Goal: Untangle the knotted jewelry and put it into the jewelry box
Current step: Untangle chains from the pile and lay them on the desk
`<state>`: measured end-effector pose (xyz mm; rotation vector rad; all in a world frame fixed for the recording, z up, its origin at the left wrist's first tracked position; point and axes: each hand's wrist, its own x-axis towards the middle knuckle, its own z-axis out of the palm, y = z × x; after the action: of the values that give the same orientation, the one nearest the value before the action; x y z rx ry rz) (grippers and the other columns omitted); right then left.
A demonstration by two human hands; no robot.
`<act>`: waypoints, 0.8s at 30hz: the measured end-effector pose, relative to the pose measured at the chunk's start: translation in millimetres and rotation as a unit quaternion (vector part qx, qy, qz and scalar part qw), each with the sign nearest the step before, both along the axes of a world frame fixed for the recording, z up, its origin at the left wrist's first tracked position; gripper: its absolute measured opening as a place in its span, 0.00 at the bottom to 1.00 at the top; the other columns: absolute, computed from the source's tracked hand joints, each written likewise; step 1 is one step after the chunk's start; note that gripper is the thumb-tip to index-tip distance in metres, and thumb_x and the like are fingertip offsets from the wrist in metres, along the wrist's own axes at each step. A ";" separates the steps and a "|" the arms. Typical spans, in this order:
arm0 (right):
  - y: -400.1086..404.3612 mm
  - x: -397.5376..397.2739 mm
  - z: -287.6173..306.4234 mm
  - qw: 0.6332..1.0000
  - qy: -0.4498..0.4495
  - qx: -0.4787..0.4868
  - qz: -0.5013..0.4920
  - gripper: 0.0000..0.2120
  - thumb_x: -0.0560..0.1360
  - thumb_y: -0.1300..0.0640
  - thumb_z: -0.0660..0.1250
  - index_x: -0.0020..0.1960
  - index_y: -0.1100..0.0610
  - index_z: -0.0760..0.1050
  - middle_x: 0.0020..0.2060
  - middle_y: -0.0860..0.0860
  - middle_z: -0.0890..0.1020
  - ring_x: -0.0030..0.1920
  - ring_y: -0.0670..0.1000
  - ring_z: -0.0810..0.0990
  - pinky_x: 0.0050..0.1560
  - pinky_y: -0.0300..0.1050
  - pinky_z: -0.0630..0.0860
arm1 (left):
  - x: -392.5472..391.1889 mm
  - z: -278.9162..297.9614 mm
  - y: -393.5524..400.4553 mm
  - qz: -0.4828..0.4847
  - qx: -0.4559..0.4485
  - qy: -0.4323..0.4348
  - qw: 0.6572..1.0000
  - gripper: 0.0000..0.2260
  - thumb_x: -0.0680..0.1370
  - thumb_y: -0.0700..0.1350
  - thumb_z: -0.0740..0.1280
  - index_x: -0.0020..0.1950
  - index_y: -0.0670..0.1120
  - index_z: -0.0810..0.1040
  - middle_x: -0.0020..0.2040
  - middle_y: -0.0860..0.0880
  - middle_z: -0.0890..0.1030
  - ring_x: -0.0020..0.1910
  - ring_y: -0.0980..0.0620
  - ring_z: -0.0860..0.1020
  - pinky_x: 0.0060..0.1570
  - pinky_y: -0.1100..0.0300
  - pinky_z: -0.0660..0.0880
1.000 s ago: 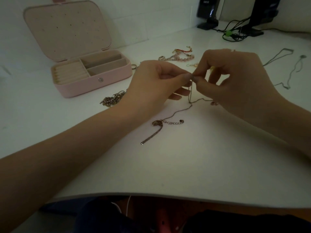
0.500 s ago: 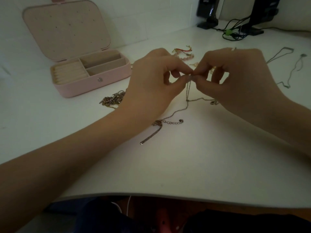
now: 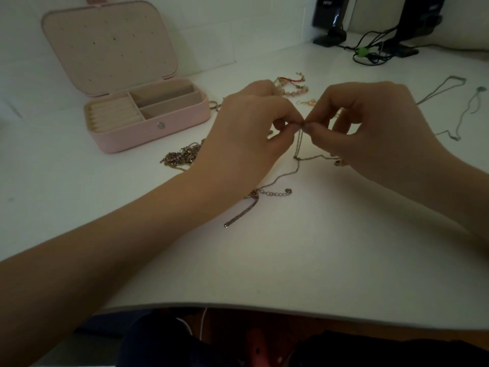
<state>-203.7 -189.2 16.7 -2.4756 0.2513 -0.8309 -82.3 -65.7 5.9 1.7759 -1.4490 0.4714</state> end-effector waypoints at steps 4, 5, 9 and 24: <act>1.5 -1.2 -0.1 1.000 0.006 -0.004 0.004 0.04 0.73 0.58 0.70 0.41 0.51 0.79 0.32 0.39 0.78 0.35 0.48 0.79 0.37 0.44 0.76 | 1.2 0.1 0.0 0.002 0.003 0.001 1.000 0.03 0.71 0.41 0.70 0.42 0.45 0.84 0.37 0.56 0.72 0.33 0.70 0.69 0.38 0.78 0.63; 1.9 -1.6 0.4 1.000 0.007 -0.006 0.004 0.04 0.73 0.58 0.70 0.40 0.51 0.78 0.32 0.39 0.78 0.35 0.48 0.79 0.37 0.43 0.76 | 1.5 0.4 0.1 0.000 0.005 0.006 1.000 0.03 0.71 0.41 0.70 0.42 0.45 0.83 0.36 0.57 0.70 0.34 0.71 0.69 0.37 0.78 0.63; 5.7 -2.0 0.4 1.000 0.001 -0.022 0.007 0.04 0.72 0.58 0.69 0.40 0.51 0.76 0.34 0.39 0.77 0.35 0.47 0.78 0.35 0.39 0.75 | -0.4 1.2 0.6 -0.007 0.009 0.008 1.000 0.02 0.70 0.40 0.70 0.41 0.43 0.82 0.36 0.58 0.68 0.35 0.71 0.70 0.36 0.77 0.62; 7.3 0.7 7.0 0.987 0.061 0.141 0.042 0.05 0.67 0.56 0.63 0.39 0.57 0.72 0.31 0.46 0.80 0.27 0.49 0.78 0.27 0.41 0.77 | -3.3 4.4 3.1 0.002 -0.006 0.016 1.000 0.01 0.70 0.39 0.70 0.39 0.43 0.81 0.36 0.59 0.68 0.34 0.69 0.70 0.36 0.76 0.63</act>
<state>-203.0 -181.9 23.7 -2.2551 0.2839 -0.5659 -85.6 -62.6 10.3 1.7690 -1.4187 0.4517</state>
